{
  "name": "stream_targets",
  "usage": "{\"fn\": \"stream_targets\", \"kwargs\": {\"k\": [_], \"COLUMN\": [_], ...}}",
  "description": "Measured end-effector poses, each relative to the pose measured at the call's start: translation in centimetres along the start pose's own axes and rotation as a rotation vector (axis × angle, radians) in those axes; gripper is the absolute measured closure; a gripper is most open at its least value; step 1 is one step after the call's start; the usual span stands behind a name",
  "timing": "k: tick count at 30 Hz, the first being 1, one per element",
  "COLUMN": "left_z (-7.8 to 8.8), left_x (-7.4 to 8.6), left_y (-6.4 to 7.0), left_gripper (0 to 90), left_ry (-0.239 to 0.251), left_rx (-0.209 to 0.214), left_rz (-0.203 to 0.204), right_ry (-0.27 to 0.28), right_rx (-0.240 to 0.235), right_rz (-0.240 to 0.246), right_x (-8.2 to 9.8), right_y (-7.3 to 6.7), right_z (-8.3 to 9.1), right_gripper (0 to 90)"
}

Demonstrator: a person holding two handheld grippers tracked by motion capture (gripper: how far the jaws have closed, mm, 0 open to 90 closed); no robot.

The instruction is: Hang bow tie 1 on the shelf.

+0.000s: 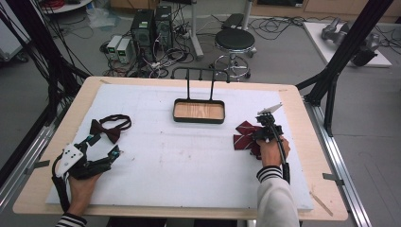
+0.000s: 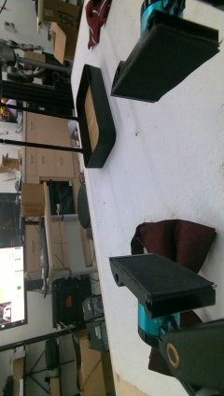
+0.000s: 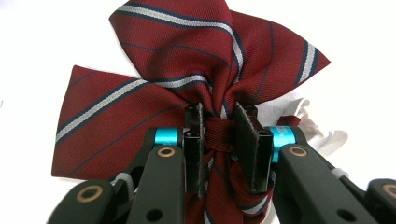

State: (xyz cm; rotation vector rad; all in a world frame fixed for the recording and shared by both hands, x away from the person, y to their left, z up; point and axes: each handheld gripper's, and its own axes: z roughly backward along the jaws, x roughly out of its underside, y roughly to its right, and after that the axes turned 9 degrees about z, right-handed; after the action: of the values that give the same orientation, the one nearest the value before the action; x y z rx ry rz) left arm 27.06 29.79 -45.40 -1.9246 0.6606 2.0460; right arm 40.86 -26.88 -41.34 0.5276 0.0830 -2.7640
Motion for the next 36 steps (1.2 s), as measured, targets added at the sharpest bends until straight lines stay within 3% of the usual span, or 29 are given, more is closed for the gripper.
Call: {"fn": "stream_targets", "kwargs": {"k": [8, 17, 30, 36], "left_z": [0.0, 0.0, 0.0, 0.0], "left_x": [0.0, 0.0, 0.0, 0.0], "left_y": [0.0, 0.0, 0.0, 0.0], "left_gripper": [16.0, 15.9, 16.0, 16.0], "left_ry": [-0.001, -0.002, -0.004, -0.003], "left_rx": [-0.001, -0.002, -0.002, -0.001], "left_rz": [-0.001, -0.002, -0.007, -0.006], "right_ry": [0.019, 0.124, 0.389, 0.497], "right_rx": [-0.007, -0.029, -0.076, -0.071], "right_rz": [0.007, 0.03, 0.073, 0.108], "right_x": [0.0, -0.1, 0.1, 0.2], "right_y": [0.1, -0.3, -0.8, -1.3], "right_z": [0.3, 1.4, 4.3, 5.3], "right_gripper": [74.1, 74.2, 74.3, 74.3]}}
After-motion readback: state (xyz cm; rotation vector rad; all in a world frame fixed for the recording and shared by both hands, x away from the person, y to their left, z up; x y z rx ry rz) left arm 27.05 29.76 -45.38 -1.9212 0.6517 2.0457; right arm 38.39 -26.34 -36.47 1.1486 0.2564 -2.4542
